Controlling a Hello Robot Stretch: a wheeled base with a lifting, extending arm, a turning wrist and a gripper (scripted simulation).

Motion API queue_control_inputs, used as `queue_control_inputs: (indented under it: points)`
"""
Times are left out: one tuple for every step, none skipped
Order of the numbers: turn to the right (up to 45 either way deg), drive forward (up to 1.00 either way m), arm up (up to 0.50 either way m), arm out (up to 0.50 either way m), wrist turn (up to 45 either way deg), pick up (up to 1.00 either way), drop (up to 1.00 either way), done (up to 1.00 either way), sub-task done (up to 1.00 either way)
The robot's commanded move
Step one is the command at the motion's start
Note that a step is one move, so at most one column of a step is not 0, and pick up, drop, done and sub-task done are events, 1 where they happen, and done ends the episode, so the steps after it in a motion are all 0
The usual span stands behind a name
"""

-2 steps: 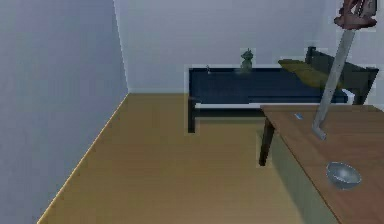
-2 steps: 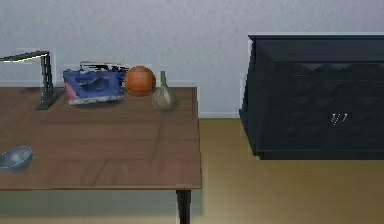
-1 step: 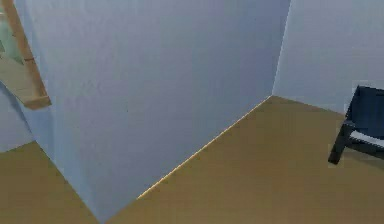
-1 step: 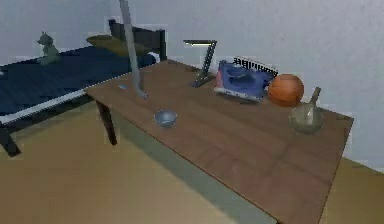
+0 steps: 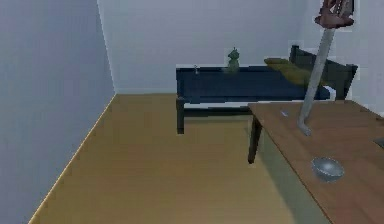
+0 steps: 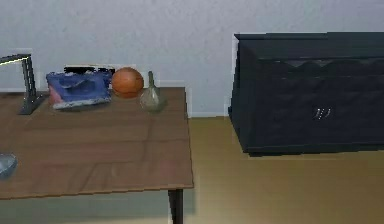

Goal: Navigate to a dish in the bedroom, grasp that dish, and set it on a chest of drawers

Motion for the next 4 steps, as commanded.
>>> queue_control_inputs:
  points:
    - [39.0,0.00,0.00,0.00,0.0,0.00,0.00,0.00,0.00]
    - [0.0,0.45,0.00,0.00,0.0,0.00,0.00,0.00,0.00]
    - [-45.0,0.00,0.00,0.00,0.0,0.00,0.00,0.00,0.00]
    - [-39.0,0.00,0.00,0.00,0.0,0.00,0.00,0.00,0.00]
